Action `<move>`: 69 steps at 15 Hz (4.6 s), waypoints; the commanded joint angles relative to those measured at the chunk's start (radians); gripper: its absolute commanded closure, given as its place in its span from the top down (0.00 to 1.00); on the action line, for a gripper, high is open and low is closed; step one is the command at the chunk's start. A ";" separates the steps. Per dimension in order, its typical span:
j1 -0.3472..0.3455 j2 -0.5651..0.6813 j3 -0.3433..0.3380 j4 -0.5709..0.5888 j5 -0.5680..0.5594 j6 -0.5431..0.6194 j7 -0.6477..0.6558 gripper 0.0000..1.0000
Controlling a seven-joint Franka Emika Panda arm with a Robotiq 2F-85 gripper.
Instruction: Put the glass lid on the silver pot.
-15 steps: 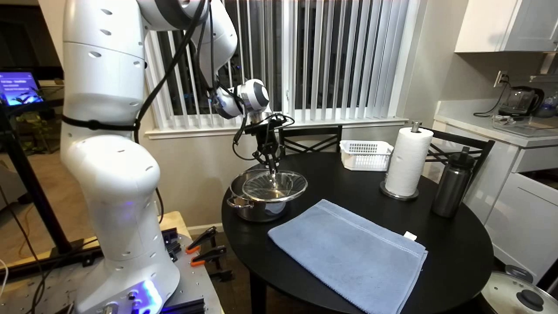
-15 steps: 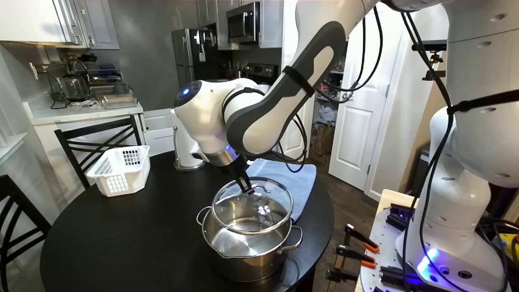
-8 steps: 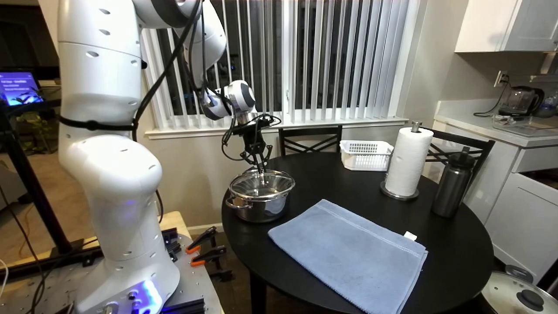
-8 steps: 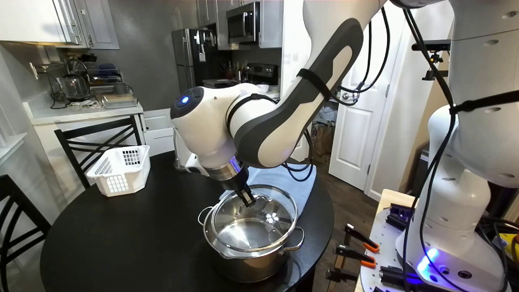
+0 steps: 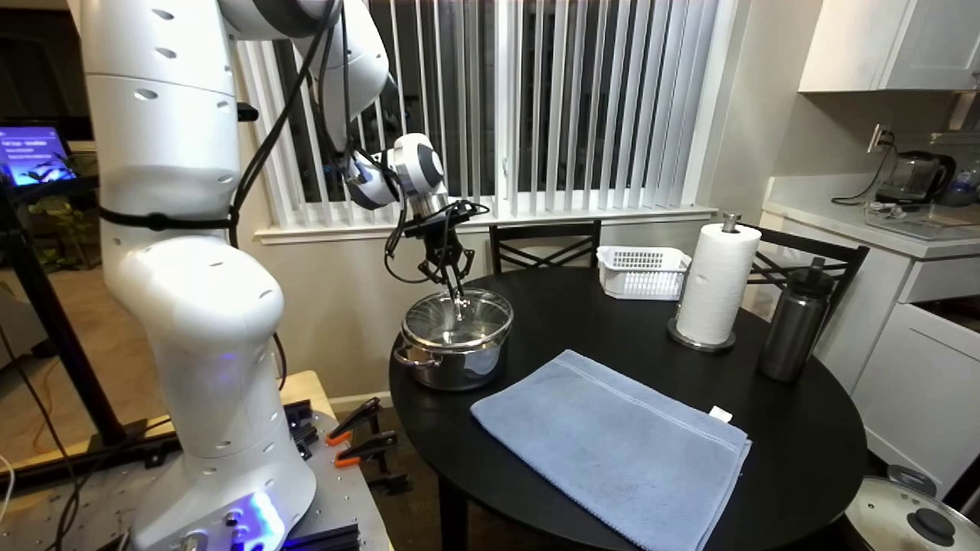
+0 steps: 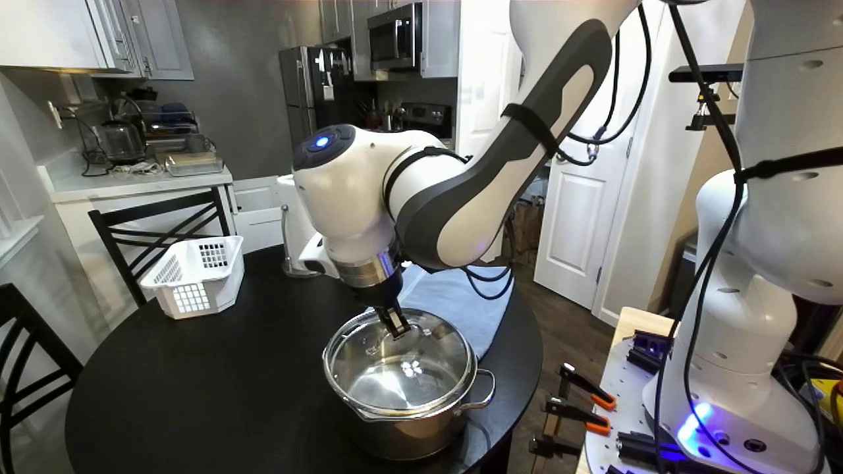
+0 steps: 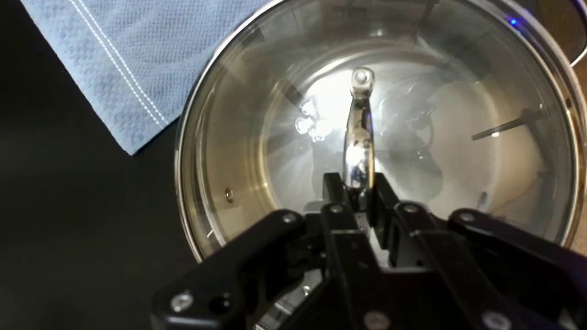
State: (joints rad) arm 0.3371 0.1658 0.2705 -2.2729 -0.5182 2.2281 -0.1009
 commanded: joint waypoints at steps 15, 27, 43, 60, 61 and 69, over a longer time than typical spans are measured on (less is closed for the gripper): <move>-0.009 0.036 -0.013 0.028 0.055 -0.025 0.026 0.04; 0.011 0.074 0.012 0.105 0.079 -0.181 -0.003 0.04; 0.047 0.152 -0.007 0.249 0.056 -0.385 0.121 0.04; 0.019 0.147 0.008 0.264 0.145 -0.375 0.061 0.04; 0.021 0.151 0.007 0.266 0.147 -0.380 0.063 0.04; 0.026 0.131 0.004 0.266 0.138 -0.380 0.084 0.81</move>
State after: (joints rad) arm 0.3695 0.3321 0.2719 -1.9917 -0.3962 1.8527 -0.0008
